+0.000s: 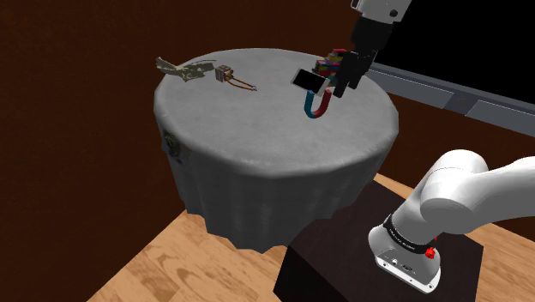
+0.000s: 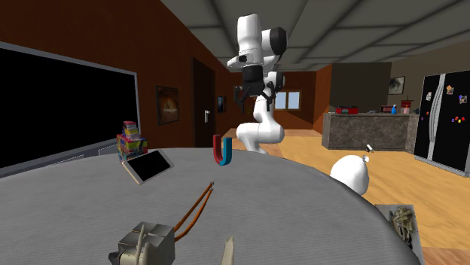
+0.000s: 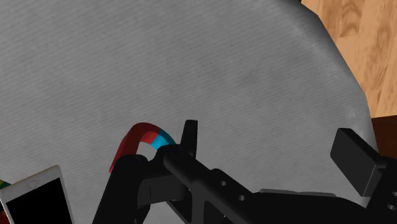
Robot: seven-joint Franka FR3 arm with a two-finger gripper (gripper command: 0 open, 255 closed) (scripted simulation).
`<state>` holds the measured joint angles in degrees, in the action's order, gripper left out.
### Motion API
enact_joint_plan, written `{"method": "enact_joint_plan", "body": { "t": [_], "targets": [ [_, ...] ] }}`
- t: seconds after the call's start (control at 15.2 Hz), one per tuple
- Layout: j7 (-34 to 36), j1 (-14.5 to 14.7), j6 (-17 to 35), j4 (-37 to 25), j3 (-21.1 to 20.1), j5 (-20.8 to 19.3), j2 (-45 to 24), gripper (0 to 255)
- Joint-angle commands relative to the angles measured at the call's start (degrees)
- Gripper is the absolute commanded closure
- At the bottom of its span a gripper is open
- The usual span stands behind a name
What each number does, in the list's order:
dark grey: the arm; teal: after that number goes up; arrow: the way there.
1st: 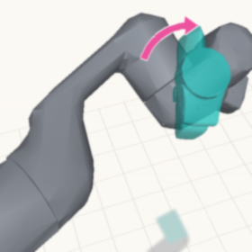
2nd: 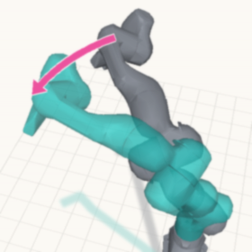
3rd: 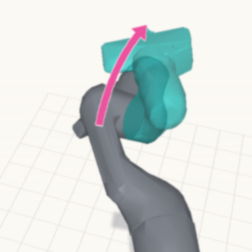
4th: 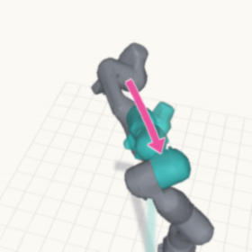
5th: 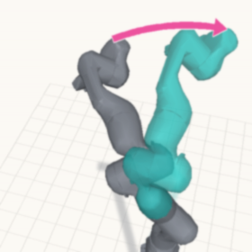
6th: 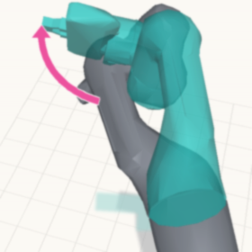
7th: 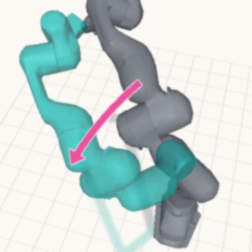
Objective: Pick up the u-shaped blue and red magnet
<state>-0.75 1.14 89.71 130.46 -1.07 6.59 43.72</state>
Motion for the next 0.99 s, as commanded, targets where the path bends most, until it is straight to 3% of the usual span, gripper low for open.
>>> {"method": "enact_joint_plan", "body": {
  "t": [0.0,0.79,0.92],
  "targets": [
    [0.0,0.0,0.0,0.0,0.0,0.0,0.0,0],
    [-25.7,3.0,12.0,-8.7,6.4,-8.9,-23.4,0],
    [-26.1,3.0,13.0,-8.1,6.4,-9.0,-23.8,0]
  ]
}}
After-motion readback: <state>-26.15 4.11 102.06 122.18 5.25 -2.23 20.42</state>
